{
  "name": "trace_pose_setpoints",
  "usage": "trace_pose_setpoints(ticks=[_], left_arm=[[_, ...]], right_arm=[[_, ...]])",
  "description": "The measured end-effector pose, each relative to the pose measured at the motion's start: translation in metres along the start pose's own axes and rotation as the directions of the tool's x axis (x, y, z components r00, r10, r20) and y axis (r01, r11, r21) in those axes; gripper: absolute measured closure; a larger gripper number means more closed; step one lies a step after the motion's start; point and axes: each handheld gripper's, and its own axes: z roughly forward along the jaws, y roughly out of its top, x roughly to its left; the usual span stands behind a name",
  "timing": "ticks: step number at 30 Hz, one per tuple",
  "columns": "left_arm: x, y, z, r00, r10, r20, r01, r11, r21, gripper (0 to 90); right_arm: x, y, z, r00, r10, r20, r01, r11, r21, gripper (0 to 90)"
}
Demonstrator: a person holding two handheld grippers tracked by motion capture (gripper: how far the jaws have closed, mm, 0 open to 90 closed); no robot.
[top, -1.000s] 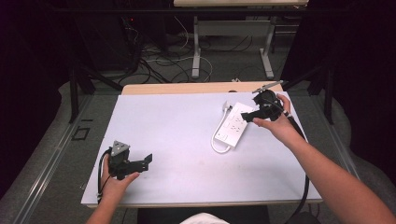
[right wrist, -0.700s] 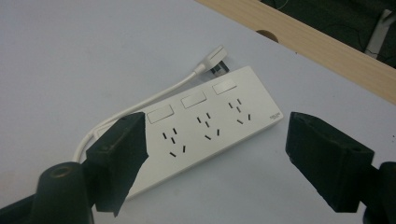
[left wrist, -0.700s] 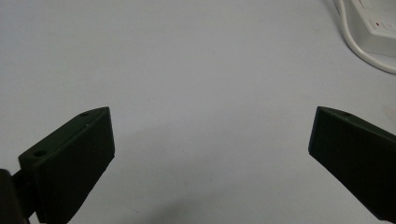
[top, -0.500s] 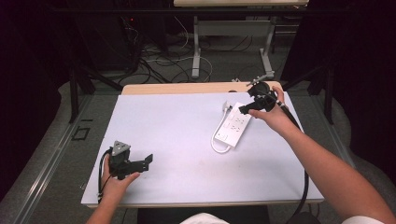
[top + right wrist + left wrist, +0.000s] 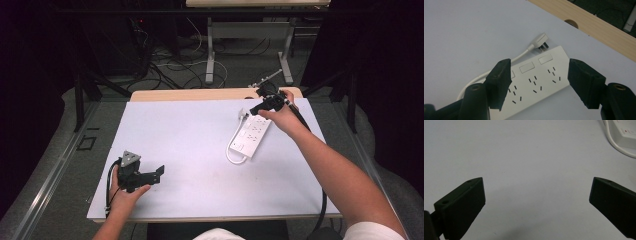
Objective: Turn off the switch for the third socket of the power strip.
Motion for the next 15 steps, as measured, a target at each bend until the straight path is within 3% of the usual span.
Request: trace_pose_setpoints(ticks=[9,11,15], left_arm=[[-0.001,0.0,0.001,0.9999,0.009,0.005,-0.009,0.9999,0.007,0.5],[-0.001,0.0,0.001,1.0,0.002,0.003,-0.002,1.0,0.002,0.5],[-0.001,0.0,0.002,1.0,0.003,0.006,-0.003,1.0,-0.001,0.5]], right_arm=[[-0.007,0.011,0.015,0.998,0.064,-0.001,-0.064,0.998,0.01,40.2],[-0.012,0.013,0.02,0.9942,0.107,-0.002,-0.107,0.994,0.004,40.6],[-0.016,0.014,0.025,0.9893,0.146,-0.001,-0.146,0.989,0.012,41.4]])
